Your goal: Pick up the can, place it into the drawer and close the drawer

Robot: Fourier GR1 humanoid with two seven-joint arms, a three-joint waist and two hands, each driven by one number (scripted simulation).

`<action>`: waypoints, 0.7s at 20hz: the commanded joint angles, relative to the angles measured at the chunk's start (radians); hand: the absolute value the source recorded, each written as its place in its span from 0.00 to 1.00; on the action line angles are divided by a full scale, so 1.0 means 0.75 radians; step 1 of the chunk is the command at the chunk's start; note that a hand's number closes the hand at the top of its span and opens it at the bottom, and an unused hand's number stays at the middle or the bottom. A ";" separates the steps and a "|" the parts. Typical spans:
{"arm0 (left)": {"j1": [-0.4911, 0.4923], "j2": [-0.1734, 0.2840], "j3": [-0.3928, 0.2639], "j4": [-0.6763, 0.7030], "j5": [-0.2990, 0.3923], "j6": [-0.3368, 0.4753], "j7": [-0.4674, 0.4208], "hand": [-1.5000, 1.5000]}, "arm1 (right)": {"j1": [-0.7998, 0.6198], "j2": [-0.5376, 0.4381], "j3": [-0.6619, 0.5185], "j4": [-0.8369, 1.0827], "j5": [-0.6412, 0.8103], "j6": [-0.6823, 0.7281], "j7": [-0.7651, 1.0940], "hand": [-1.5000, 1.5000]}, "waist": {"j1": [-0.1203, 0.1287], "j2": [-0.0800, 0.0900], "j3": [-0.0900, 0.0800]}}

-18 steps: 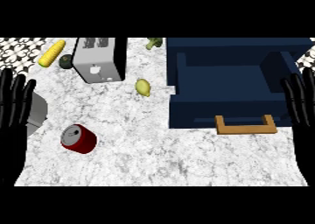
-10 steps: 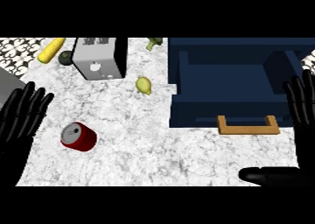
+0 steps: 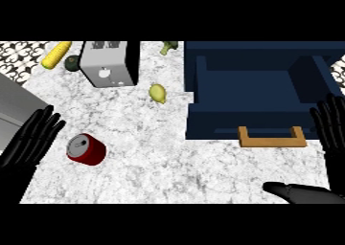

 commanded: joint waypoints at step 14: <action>-0.053 -0.057 0.163 0.087 0.048 -0.049 0.102 0.00 | 0.221 0.042 -0.070 0.007 -0.028 0.134 -0.192 0.00 | -0.004 0.001 0.000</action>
